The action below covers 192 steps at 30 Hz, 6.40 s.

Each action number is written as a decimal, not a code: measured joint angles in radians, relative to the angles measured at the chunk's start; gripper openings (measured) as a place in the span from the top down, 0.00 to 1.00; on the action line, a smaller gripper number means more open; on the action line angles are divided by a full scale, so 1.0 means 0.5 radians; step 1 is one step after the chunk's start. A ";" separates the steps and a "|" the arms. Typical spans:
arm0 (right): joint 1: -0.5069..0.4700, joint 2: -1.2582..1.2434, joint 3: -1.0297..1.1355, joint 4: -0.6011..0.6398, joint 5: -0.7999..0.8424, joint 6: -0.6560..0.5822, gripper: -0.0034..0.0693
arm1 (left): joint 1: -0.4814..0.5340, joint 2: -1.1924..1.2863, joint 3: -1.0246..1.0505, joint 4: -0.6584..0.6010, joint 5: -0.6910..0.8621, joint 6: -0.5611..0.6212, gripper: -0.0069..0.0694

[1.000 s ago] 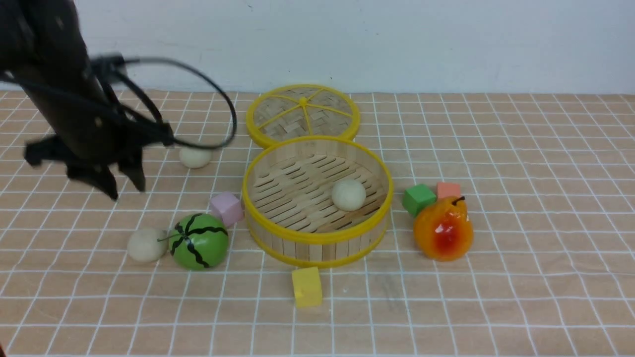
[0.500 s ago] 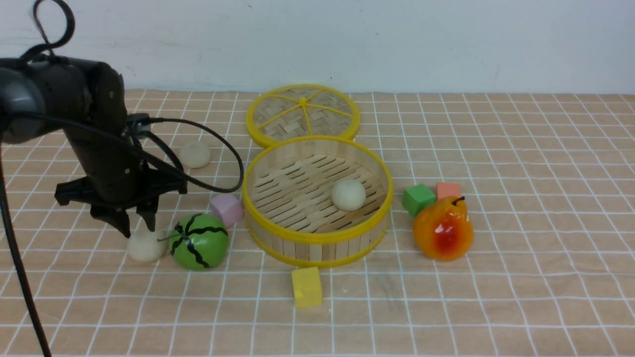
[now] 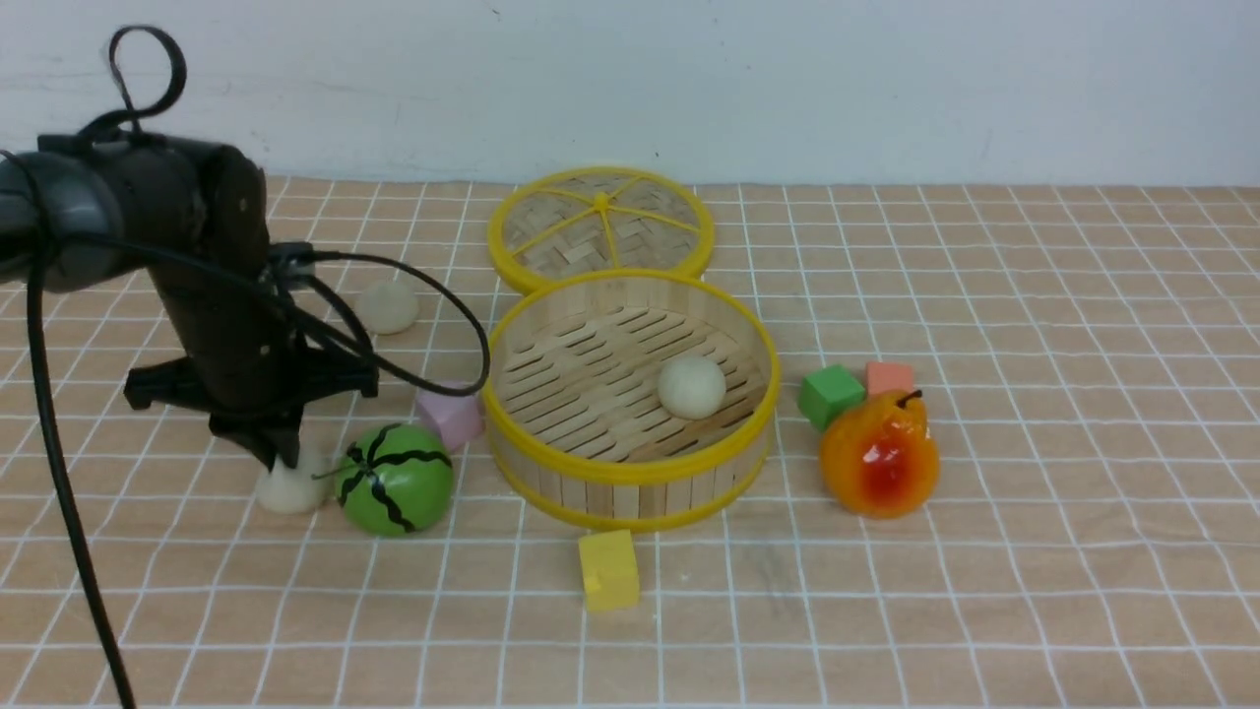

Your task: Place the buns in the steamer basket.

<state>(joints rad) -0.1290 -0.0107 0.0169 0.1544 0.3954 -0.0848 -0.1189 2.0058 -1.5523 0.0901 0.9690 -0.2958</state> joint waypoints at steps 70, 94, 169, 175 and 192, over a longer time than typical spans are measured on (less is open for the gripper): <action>0.000 0.000 0.000 0.000 0.000 0.000 0.62 | 0.086 0.941 -1.323 -0.483 -0.560 0.074 0.49; 0.000 0.000 0.000 0.000 0.000 0.000 0.62 | -0.219 0.479 -1.324 -0.328 0.102 0.178 0.93; 0.000 0.000 0.000 0.000 0.000 0.000 0.62 | -0.619 -3.612 2.072 0.107 0.225 -0.349 0.93; 0.000 0.000 0.000 0.000 0.000 0.000 0.62 | -0.619 -3.614 2.073 0.307 0.036 -0.347 0.93; 0.000 0.000 0.000 0.000 0.000 0.000 0.62 | -0.619 -3.614 2.129 0.376 -0.081 -0.347 0.93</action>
<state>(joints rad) -0.1290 -0.0107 0.0169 0.1544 0.3954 -0.0848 -0.4282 0.1986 -0.4880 0.2782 0.9283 -0.4695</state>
